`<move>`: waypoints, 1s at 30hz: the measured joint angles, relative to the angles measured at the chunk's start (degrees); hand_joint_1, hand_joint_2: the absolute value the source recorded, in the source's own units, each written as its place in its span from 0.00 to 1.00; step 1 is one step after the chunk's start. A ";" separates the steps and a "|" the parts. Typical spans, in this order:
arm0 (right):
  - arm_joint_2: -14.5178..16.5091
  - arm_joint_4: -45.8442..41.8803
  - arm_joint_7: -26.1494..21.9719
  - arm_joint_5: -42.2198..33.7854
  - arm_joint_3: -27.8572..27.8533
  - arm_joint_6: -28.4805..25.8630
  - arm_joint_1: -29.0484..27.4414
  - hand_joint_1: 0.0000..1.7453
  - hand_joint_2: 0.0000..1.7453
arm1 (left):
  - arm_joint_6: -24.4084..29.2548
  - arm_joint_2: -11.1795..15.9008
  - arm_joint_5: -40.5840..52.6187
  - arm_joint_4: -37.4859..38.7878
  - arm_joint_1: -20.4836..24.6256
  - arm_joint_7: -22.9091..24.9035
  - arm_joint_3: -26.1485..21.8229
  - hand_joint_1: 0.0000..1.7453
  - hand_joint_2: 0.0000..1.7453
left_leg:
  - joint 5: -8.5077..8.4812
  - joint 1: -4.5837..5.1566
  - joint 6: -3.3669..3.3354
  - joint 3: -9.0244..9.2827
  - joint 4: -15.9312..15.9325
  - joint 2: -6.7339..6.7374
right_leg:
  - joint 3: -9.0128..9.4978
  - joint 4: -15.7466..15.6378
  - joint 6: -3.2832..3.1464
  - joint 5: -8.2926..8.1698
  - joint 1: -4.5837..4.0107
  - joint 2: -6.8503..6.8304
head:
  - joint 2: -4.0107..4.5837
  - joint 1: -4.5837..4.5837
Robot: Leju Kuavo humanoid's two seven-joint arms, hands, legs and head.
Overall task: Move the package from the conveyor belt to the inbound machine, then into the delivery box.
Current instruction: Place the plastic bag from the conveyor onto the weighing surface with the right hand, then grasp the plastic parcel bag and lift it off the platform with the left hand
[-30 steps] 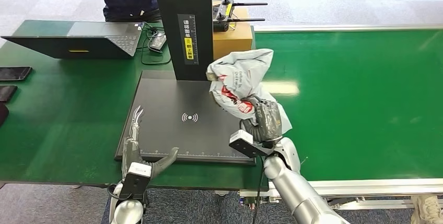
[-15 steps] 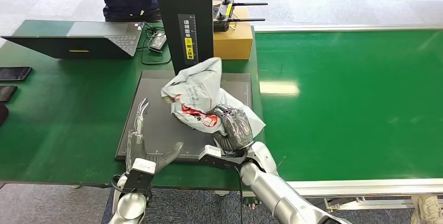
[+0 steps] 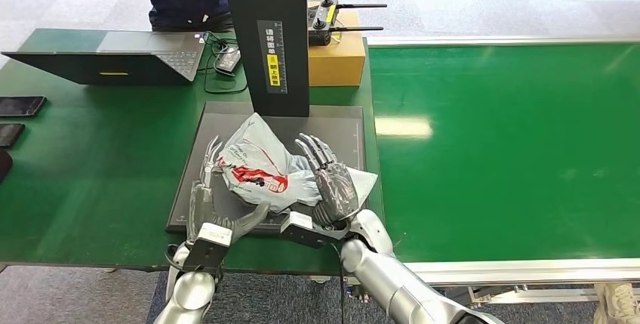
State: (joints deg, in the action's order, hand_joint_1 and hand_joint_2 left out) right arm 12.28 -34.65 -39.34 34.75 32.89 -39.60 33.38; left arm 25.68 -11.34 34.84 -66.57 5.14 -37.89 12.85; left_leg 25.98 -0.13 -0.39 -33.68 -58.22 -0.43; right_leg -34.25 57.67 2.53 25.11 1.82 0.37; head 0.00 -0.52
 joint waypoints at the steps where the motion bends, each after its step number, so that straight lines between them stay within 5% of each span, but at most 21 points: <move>1: -0.01 -0.17 -0.21 0.22 -0.31 -0.08 -0.16 0.00 1.00 | 0.01 0.00 0.00 0.02 0.04 0.04 0.07 0.00 1.00 | 0.00 0.00 0.00 0.00 0.00 0.00 | 0.00 0.00 0.00 0.00 0.00 0.00 | 0.00 0.00; 7: 0.36 -9.52 -0.54 4.98 -6.54 -0.35 -4.77 0.00 1.00 | 0.02 0.00 -0.09 0.48 0.56 0.20 0.39 0.00 1.00 | 0.00 0.00 0.00 -0.03 0.00 -0.01 | -0.04 0.00 0.00 0.00 -0.01 -0.01 | 0.00 -0.01; 13: 0.44 -24.66 -0.57 -2.19 -10.84 -0.49 -10.19 0.00 1.00 | 0.57 0.00 -0.91 2.09 2.14 -0.42 0.78 0.00 1.00 | 0.00 0.00 0.00 -0.05 0.00 0.00 | -0.06 0.00 0.00 0.00 0.00 0.00 | 0.00 0.01; 22: -3.51 -39.19 -0.59 -23.71 -7.10 0.21 -13.88 0.00 1.00 | 2.13 0.30 -1.84 3.82 2.57 -1.26 0.83 0.00 1.00 | 0.00 0.00 0.00 -0.05 0.00 0.01 | -0.06 -0.01 0.00 0.00 0.00 0.01 | 0.00 -0.01; 30: -6.41 -40.76 -0.59 -27.06 -5.08 2.55 -13.88 0.00 1.00 | 2.54 0.50 -0.88 3.82 1.97 -0.05 0.87 0.00 1.00 | 0.00 0.00 0.00 -0.05 0.01 0.01 | -0.05 0.00 0.00 0.00 0.00 0.01 | 0.00 0.00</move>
State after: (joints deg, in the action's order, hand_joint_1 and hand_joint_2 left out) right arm 5.87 -75.41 -39.93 7.68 27.81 -37.05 19.49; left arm 28.22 -10.84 33.96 -62.75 7.10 -37.94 13.72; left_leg 25.99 -0.13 -0.39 -33.73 -58.21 -0.42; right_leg -34.30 57.67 2.53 25.12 1.81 0.37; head 0.00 -0.52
